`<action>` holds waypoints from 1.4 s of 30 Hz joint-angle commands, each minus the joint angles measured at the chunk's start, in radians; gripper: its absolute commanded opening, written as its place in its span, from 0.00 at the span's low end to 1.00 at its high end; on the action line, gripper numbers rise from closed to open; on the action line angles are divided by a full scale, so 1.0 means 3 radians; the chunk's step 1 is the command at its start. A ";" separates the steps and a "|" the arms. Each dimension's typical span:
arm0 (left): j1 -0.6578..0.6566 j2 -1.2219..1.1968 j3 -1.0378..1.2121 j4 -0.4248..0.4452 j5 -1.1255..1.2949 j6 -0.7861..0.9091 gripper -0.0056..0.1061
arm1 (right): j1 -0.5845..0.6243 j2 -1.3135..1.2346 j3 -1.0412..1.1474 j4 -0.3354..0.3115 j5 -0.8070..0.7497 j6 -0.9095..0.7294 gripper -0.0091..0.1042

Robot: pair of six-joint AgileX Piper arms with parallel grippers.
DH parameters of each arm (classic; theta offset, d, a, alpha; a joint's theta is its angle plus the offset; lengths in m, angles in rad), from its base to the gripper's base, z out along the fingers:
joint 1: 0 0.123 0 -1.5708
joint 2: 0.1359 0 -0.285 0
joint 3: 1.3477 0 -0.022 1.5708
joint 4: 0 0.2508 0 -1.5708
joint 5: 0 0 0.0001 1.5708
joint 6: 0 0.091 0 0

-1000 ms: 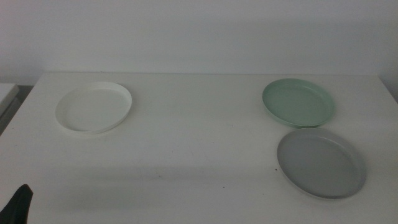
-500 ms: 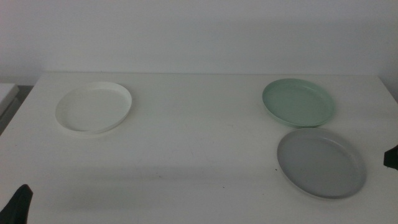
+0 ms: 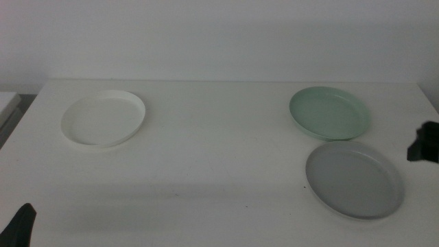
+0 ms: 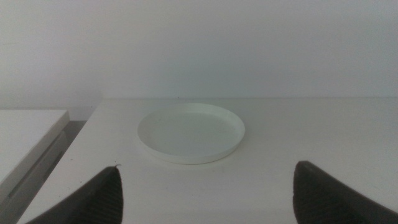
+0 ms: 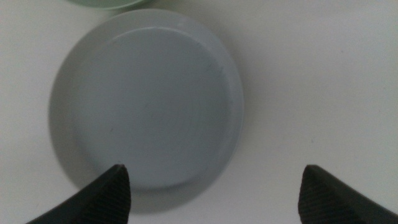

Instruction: Stack the three bowls on top of each other.

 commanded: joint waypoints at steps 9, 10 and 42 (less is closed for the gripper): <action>-0.0029 -0.0010 0.0002 0.0004 -0.0044 -0.0019 0.89 | -0.0277 0.1398 -0.0671 0.0362 0.0047 -0.0370 0.86; -0.0029 -0.0010 0.0002 0.0004 -0.0044 -0.0019 0.89 | -0.0277 0.1504 -0.0704 0.0347 0.0016 -0.0378 0.85; -0.0029 -0.0010 0.0002 0.0004 -0.0044 -0.0019 0.89 | -0.0097 0.2187 -0.0831 0.0124 0.0127 -0.0363 0.07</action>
